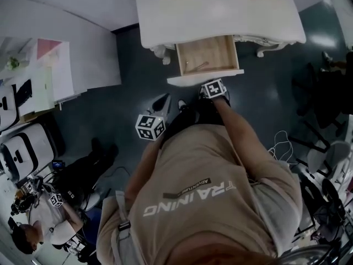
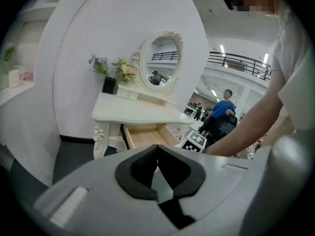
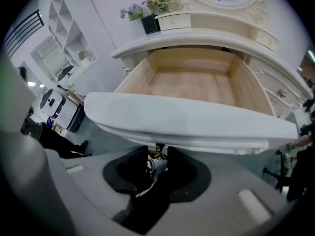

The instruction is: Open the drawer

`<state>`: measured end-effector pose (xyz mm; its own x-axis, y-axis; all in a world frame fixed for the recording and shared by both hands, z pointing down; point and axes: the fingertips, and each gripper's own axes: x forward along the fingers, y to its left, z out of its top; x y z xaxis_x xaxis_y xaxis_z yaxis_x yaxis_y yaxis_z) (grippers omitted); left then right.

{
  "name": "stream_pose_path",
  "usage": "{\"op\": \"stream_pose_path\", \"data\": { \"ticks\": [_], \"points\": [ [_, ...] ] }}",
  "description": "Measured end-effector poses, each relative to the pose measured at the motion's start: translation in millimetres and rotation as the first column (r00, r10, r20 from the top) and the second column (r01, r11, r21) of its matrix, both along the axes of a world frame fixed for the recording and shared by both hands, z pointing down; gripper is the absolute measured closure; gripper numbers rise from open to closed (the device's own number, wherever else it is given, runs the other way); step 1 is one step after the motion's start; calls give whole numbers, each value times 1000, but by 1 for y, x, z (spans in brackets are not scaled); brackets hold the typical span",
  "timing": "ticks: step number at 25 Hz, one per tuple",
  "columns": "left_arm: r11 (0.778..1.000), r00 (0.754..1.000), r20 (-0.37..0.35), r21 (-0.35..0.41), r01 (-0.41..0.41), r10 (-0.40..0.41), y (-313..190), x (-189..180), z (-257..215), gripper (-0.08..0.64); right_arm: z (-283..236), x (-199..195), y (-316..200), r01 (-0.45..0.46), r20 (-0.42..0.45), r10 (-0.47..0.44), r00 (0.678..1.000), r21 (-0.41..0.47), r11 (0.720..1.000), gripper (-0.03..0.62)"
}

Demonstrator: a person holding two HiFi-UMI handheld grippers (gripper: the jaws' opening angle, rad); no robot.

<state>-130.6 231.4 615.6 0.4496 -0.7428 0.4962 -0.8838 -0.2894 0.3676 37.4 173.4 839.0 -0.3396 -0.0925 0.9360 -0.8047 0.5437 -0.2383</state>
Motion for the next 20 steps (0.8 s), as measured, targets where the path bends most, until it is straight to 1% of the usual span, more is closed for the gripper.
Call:
{"op": "stream_pose_path", "data": {
  "ticks": [2,4,6,9,15,16,17,19,20],
  "points": [
    [999,999,-6,-6,-34,34,7,-6,4,552,-3,-8,-3,-30,45,28,999,36,999,462],
    [998,998,-11,-6,-56,56,6,-15,6,552,-10,-8,-10,-24,38,21,999,93,995,462],
    [998,998,-9,2,-62,62,4,-24,5,552,-20,-8,-9,-5,39,1,999,127,992,462],
    [998,998,-9,24,-59,59,-1,-24,-3,552,-42,1,0,4,73,-14,997,138,990,463],
    [996,999,-3,75,-40,41,-25,-8,-22,552,-99,16,1,-23,209,-11,978,158,987,465],
    [996,999,-2,83,-34,34,-30,-5,-26,552,-113,16,-1,-13,226,-27,974,177,984,476],
    [995,1000,0,95,-26,27,-37,-3,-31,552,-129,15,-6,-2,243,-48,969,202,979,507],
    [992,1000,10,122,-11,10,-51,2,-43,552,-161,12,-19,4,282,-79,956,258,966,526],
    [991,1000,16,137,-3,1,-56,4,-50,552,-178,11,-24,-1,303,-90,949,287,958,562]
  ]
}}
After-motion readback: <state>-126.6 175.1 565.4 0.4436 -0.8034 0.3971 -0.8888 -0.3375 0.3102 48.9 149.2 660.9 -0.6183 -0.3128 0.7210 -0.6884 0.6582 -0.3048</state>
